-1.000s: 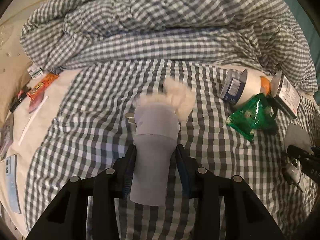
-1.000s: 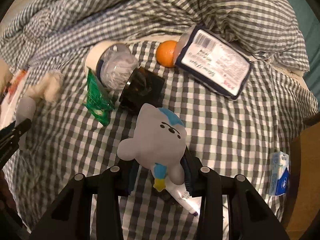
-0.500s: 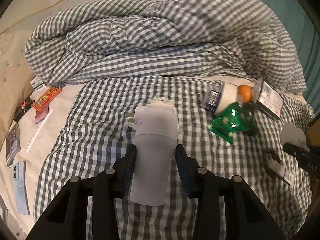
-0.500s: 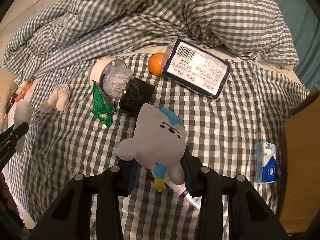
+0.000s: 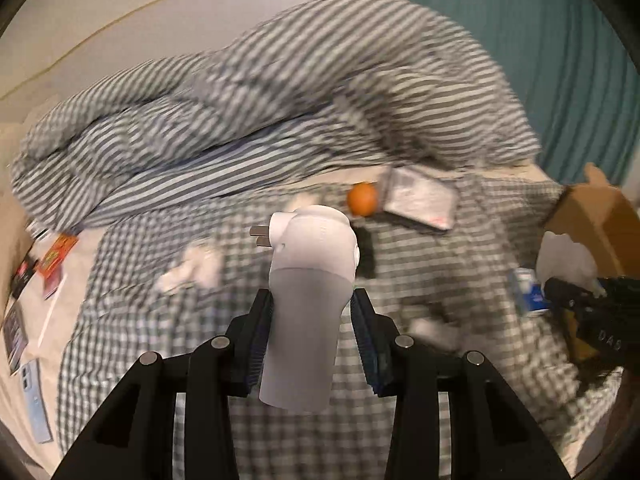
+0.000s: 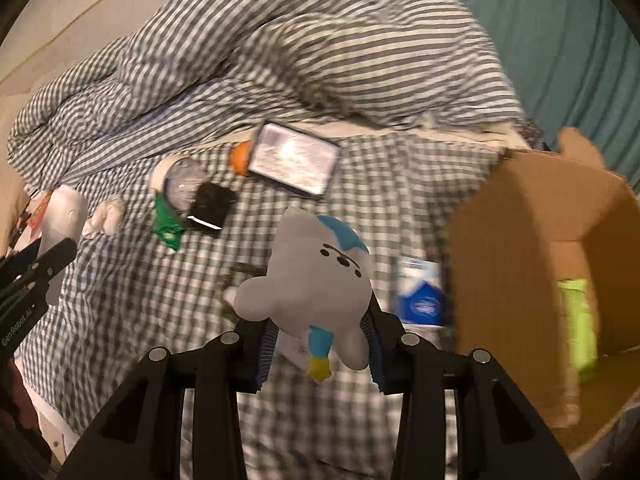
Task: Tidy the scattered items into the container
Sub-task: 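Lift white bottle with left gripper while right lifts plush toy toward box, then open left gripper over box dropping bottle while right gripper drops plush toy inside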
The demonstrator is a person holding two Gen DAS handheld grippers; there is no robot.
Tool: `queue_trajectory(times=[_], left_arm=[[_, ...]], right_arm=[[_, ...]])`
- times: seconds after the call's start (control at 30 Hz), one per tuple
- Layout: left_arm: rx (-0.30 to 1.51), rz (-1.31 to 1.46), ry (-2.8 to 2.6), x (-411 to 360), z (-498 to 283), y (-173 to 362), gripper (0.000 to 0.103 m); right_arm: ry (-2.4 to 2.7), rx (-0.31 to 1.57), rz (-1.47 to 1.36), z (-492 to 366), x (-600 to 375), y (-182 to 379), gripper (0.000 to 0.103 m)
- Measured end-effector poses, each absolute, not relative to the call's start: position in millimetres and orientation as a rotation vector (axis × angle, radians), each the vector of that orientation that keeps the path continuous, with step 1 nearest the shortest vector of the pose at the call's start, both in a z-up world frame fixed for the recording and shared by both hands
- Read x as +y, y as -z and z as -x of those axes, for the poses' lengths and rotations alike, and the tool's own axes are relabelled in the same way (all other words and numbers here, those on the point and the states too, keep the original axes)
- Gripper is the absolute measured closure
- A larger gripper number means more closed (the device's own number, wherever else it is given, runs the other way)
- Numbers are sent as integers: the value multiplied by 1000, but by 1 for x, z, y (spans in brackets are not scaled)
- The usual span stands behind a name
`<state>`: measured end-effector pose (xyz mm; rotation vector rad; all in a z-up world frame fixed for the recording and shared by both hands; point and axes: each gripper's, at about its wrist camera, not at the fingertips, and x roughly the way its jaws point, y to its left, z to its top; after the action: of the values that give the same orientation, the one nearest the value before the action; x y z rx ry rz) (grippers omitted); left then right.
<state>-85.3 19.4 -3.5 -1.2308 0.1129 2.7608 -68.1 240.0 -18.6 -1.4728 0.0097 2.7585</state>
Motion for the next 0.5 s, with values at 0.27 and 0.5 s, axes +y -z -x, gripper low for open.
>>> queue_trajectory(times=[0.27, 0.5], left_arm=[[175, 1119, -2666, 117, 71, -28, 63], [233, 1026, -2516, 223, 60, -48, 63]], right_arm=[[-2697, 56, 1359, 27, 324, -23, 65], [-2622, 80, 1302, -3, 393, -37, 65]])
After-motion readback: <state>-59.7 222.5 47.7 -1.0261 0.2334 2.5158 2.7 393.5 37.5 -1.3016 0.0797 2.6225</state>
